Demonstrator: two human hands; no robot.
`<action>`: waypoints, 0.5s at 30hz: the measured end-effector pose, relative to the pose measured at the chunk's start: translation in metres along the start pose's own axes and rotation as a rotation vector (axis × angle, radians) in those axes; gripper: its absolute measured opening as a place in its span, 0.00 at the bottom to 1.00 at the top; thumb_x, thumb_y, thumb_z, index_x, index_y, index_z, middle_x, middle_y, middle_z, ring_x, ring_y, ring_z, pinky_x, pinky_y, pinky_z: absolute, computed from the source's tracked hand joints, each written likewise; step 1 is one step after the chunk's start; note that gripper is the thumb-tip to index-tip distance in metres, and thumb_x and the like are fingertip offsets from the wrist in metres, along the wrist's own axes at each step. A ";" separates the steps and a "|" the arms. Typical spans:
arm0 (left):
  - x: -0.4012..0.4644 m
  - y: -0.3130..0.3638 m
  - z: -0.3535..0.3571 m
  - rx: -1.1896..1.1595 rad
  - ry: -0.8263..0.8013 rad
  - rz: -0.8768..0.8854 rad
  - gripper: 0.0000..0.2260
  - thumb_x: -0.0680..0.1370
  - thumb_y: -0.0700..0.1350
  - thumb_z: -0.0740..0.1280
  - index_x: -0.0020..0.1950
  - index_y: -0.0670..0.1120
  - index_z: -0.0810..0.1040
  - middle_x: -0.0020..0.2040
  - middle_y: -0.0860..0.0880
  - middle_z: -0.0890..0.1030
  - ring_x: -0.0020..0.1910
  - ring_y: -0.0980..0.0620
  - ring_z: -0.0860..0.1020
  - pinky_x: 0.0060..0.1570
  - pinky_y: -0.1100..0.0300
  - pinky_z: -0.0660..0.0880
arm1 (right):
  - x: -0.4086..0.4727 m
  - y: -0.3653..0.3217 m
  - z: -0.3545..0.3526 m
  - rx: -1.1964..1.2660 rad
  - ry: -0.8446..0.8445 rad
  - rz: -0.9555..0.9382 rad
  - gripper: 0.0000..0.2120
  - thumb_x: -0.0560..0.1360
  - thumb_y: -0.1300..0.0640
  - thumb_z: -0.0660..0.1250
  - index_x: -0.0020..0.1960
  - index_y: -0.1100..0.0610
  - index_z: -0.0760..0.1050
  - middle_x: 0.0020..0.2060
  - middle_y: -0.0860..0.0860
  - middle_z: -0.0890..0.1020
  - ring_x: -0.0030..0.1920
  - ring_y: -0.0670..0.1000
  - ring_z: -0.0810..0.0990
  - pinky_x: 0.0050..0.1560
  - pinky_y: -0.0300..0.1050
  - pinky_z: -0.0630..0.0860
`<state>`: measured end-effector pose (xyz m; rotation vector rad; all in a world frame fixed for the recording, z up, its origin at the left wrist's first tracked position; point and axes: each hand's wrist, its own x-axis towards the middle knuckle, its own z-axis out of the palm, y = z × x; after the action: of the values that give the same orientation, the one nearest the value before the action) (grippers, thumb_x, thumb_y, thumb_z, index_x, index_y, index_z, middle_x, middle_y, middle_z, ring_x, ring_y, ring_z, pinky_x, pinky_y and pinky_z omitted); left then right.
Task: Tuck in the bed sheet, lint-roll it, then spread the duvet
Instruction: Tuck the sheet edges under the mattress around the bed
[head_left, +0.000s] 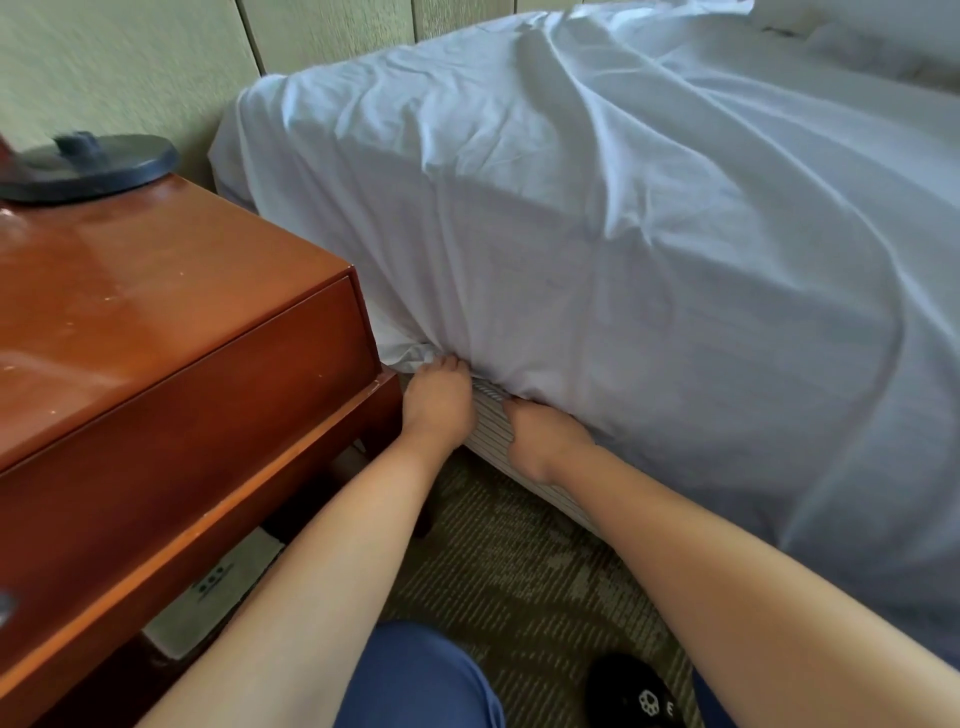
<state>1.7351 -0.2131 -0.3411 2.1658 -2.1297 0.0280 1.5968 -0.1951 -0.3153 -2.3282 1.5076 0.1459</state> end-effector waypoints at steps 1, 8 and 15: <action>0.001 -0.002 0.001 -0.018 -0.061 0.013 0.21 0.76 0.38 0.59 0.69 0.41 0.68 0.68 0.43 0.71 0.66 0.45 0.69 0.66 0.56 0.63 | 0.000 0.000 0.000 -0.002 0.000 -0.002 0.19 0.76 0.62 0.58 0.67 0.60 0.67 0.65 0.57 0.72 0.63 0.57 0.73 0.58 0.47 0.71; 0.008 -0.002 0.005 0.076 -0.197 0.028 0.26 0.78 0.42 0.58 0.75 0.40 0.59 0.74 0.43 0.64 0.72 0.45 0.62 0.74 0.51 0.52 | 0.002 0.001 0.008 -0.018 0.054 -0.018 0.15 0.76 0.63 0.58 0.63 0.61 0.70 0.63 0.57 0.74 0.60 0.58 0.74 0.55 0.47 0.72; 0.013 -0.001 0.013 0.052 -0.204 0.032 0.28 0.77 0.45 0.58 0.76 0.39 0.56 0.74 0.42 0.62 0.74 0.45 0.57 0.75 0.51 0.48 | 0.007 0.004 0.013 0.024 0.076 -0.028 0.31 0.76 0.61 0.59 0.77 0.57 0.53 0.70 0.55 0.68 0.67 0.57 0.70 0.61 0.48 0.71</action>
<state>1.7360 -0.2269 -0.3528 2.2509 -2.2950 -0.1433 1.5977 -0.1985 -0.3300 -2.3589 1.5029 0.0328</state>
